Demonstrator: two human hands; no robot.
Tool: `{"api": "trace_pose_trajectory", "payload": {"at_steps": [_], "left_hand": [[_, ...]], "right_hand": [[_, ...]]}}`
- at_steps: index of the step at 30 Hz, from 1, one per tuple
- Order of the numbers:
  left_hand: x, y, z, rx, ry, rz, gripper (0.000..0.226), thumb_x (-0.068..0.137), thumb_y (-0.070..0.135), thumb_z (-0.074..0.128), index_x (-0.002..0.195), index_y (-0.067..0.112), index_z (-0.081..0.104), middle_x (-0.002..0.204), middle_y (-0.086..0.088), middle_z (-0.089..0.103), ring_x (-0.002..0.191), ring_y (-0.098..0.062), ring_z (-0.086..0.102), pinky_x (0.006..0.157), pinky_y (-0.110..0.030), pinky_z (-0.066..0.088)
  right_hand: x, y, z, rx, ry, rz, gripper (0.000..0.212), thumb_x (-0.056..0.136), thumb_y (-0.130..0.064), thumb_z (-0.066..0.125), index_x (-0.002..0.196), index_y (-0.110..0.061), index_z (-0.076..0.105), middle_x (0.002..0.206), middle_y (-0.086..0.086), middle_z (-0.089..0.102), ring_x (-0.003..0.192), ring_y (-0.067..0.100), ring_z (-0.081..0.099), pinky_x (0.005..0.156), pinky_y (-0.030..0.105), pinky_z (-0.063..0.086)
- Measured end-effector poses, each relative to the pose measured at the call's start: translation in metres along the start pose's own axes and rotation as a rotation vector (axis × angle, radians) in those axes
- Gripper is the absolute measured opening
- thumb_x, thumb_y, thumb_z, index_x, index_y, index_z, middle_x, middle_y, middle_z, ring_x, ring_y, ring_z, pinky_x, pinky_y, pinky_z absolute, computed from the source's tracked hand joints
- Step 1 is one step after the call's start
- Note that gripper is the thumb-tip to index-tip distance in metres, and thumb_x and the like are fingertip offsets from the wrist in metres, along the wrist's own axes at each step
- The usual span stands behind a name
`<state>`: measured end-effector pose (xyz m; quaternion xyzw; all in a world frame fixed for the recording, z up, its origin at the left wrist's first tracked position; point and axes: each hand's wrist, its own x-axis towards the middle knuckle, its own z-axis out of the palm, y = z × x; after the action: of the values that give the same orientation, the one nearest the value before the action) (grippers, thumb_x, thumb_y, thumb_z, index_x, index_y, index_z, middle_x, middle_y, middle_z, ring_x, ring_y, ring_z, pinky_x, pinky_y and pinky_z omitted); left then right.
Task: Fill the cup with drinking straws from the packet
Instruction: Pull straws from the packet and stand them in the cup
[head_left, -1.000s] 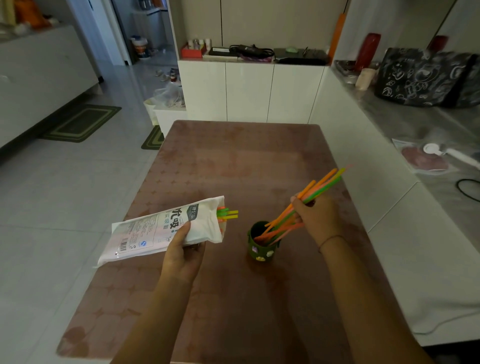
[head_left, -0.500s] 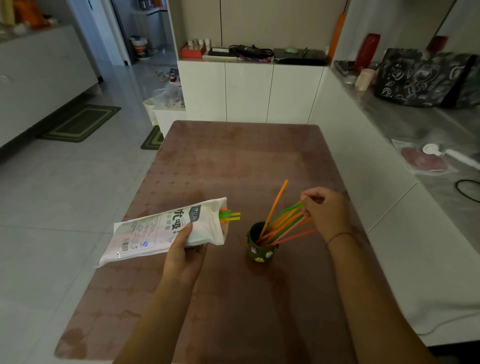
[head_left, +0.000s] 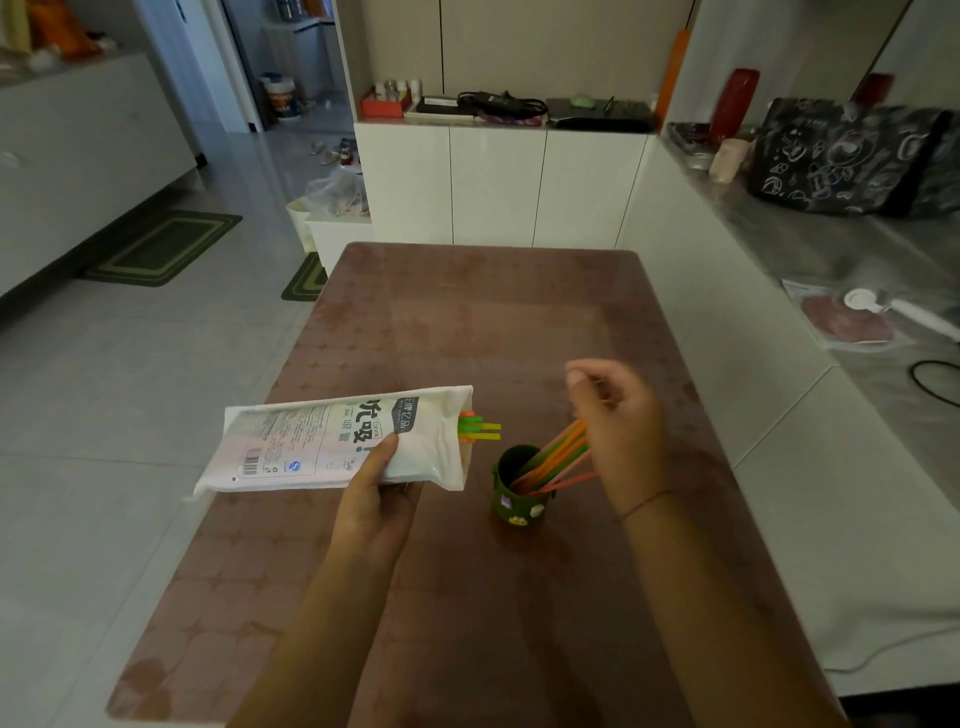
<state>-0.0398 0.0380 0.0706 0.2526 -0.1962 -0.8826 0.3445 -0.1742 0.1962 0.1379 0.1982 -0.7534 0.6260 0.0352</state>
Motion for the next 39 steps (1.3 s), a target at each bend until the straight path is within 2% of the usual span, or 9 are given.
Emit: {"api": "trace_pose_trajectory", "payload": {"at_steps": [4,6,8,16,23,26,32,34,39], "left_hand": [[-0.005,-0.001,0.008,0.033,-0.033,0.012,0.04,0.085,-0.002,0.056,0.116,0.023,0.054,0.108,-0.001,0.071,0.102,-0.017,0.068,0.086,-0.037,0.055],[-0.007,-0.002,0.01,0.052,-0.032,0.01,0.037,0.086,-0.002,0.055,0.114,0.023,0.055,0.107,-0.001,0.072,0.1,-0.017,0.068,0.086,-0.036,0.054],[-0.009,-0.003,0.011,0.061,-0.017,0.002,0.035,0.087,-0.002,0.055,0.112,0.022,0.056,0.107,-0.002,0.071,0.1,-0.018,0.067,0.086,-0.036,0.054],[-0.01,-0.003,0.007,0.055,-0.003,0.006,0.036,0.086,-0.002,0.056,0.113,0.022,0.055,0.1,0.0,0.074,0.095,-0.017,0.07,0.084,-0.036,0.054],[0.002,0.017,-0.01,0.008,0.024,0.046,0.043,0.088,0.002,0.057,0.126,0.021,0.05,0.112,-0.001,0.071,0.106,-0.018,0.067,0.085,-0.037,0.057],[0.006,0.019,-0.012,0.001,0.057,0.037,0.041,0.089,0.001,0.056,0.124,0.021,0.051,0.106,0.001,0.074,0.1,-0.015,0.069,0.084,-0.036,0.057],[0.004,0.008,-0.006,-0.008,0.071,0.001,0.032,0.089,0.0,0.055,0.114,0.02,0.055,0.097,0.001,0.075,0.093,-0.015,0.07,0.081,-0.035,0.057],[0.002,0.006,-0.006,0.01,0.059,-0.007,0.033,0.089,0.0,0.055,0.114,0.02,0.054,0.098,0.0,0.074,0.093,-0.016,0.07,0.079,-0.036,0.057],[0.002,0.005,-0.009,-0.026,0.065,-0.03,0.036,0.088,0.0,0.055,0.118,0.02,0.052,0.102,-0.001,0.073,0.096,-0.017,0.07,0.069,-0.033,0.06]], "right_hand": [[-0.024,0.007,0.035,0.047,-0.296,0.226,0.017,0.085,-0.024,0.062,0.101,-0.024,0.064,0.1,-0.004,0.066,0.095,0.012,0.06,0.082,0.026,0.051],[-0.03,0.012,0.042,0.054,-0.354,0.321,0.022,0.084,-0.026,0.063,0.106,-0.021,0.063,0.1,-0.003,0.065,0.091,0.014,0.061,0.075,0.031,0.055],[-0.033,0.013,0.044,0.126,-0.373,0.379,0.021,0.085,-0.022,0.063,0.104,-0.016,0.063,0.089,-0.001,0.066,0.076,0.014,0.061,0.062,0.026,0.053],[-0.034,0.018,0.045,0.27,-0.317,0.381,0.016,0.085,-0.007,0.061,0.099,-0.002,0.065,0.07,0.006,0.067,0.056,0.007,0.064,0.059,0.02,0.055],[-0.012,0.028,0.015,0.332,-0.376,0.426,0.008,0.085,0.0,0.059,0.089,-0.002,0.065,0.051,-0.002,0.065,0.049,0.007,0.061,0.051,0.017,0.052],[-0.007,0.032,0.013,0.318,-0.374,0.452,0.008,0.086,-0.002,0.059,0.092,-0.001,0.062,0.051,0.0,0.06,0.043,0.006,0.056,0.045,0.016,0.047],[-0.02,0.038,0.031,0.256,-0.316,0.5,0.005,0.084,-0.028,0.065,0.086,-0.023,0.065,0.057,-0.002,0.051,0.043,0.005,0.047,0.042,0.02,0.038],[-0.022,0.039,0.034,0.282,-0.301,0.44,0.004,0.084,-0.026,0.065,0.087,-0.025,0.068,0.055,-0.003,0.05,0.046,0.008,0.045,0.044,0.022,0.038],[-0.015,0.035,0.032,0.368,-0.275,0.366,0.006,0.085,-0.011,0.062,0.082,-0.011,0.068,0.042,-0.005,0.044,0.04,0.009,0.036,0.041,0.019,0.033]]}}
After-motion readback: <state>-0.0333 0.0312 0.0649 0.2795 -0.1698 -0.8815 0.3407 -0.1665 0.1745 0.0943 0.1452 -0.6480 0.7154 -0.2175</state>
